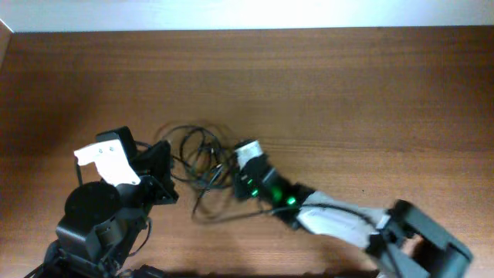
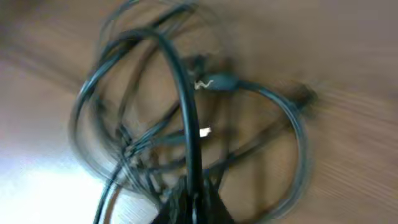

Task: Untangle cables

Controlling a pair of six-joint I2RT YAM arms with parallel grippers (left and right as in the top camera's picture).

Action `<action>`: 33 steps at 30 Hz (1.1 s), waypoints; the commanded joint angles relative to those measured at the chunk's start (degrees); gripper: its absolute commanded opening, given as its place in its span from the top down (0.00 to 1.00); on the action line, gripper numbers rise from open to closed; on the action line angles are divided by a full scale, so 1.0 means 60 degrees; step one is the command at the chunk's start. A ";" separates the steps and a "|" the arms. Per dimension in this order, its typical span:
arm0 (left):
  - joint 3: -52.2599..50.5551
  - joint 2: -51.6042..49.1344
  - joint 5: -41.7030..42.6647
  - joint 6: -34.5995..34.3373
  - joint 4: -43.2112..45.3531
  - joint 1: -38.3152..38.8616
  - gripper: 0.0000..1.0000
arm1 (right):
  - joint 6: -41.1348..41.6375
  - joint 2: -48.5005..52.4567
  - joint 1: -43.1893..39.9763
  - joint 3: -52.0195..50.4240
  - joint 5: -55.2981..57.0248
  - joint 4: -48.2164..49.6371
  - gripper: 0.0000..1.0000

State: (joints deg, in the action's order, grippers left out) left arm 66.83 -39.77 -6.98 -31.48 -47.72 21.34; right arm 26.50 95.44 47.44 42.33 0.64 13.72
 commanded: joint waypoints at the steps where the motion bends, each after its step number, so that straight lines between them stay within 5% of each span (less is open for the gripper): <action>1: 0.0131 0.0284 -0.1242 0.0510 -0.1341 -0.0026 1.00 | -0.0794 -0.2095 -0.1953 0.0029 0.0262 -0.1829 0.96; 6: 0.0131 0.0284 -0.2481 0.0211 -0.3348 -0.0026 1.00 | -0.2131 -0.4998 -0.6127 0.0029 0.0266 -0.4488 0.96; 12: 0.0131 0.0284 -0.6845 -0.4940 -0.6229 -0.0026 1.00 | -0.2091 -0.5016 -0.8663 0.0029 0.0612 -0.5909 0.96; 16: 0.0131 0.0284 -0.8032 -0.5220 -0.6448 -0.0026 1.00 | -0.1078 -0.4685 -1.0265 0.0022 0.1464 -0.6404 0.96; 18: 0.0124 0.0280 -0.8193 -0.5217 -0.5985 -0.0022 1.00 | -0.1013 -0.4568 -1.0612 0.0022 -0.0623 -0.6353 0.96; 19: 0.0109 0.0259 -0.7952 -0.5209 -0.5479 -0.0022 1.00 | -0.1129 -0.4568 -1.0499 0.0022 -0.2353 -0.6284 0.96; 21: 0.0109 -0.0131 -0.5941 -0.5209 -0.3792 -0.0022 0.76 | -0.2390 -0.4575 -0.9643 0.0022 -0.5945 -0.6331 0.96; 24: 0.0109 -0.1730 -0.3636 -0.5195 -0.2648 -0.0022 0.25 | -0.2375 -0.4575 -0.7420 0.0022 -0.6823 -0.6375 0.96; 27: 0.0109 -0.3796 -0.1086 -0.3621 -0.1654 -0.0022 0.00 | -0.2382 -0.4608 -0.6386 0.0040 -0.7337 -0.5686 0.96; 30: 0.0109 -0.4626 0.2109 -0.0280 0.0466 -0.0022 0.01 | -0.2375 -0.4623 -0.6543 0.1413 -0.8797 -0.5144 0.86; 31: 0.0109 -0.4630 0.3417 0.1177 0.0889 -0.0022 0.01 | -0.2375 -0.4623 -0.6543 0.2200 -0.8663 -0.5140 0.76; 33: 0.0109 -0.4630 0.4229 0.2200 0.0838 -0.0022 0.01 | -0.2350 -0.4623 -0.6543 0.3916 -0.7359 -0.5978 0.51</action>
State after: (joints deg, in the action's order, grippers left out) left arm 66.92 -67.42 8.23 -30.50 -42.52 21.30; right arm 12.99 68.23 8.56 57.12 -48.95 -17.76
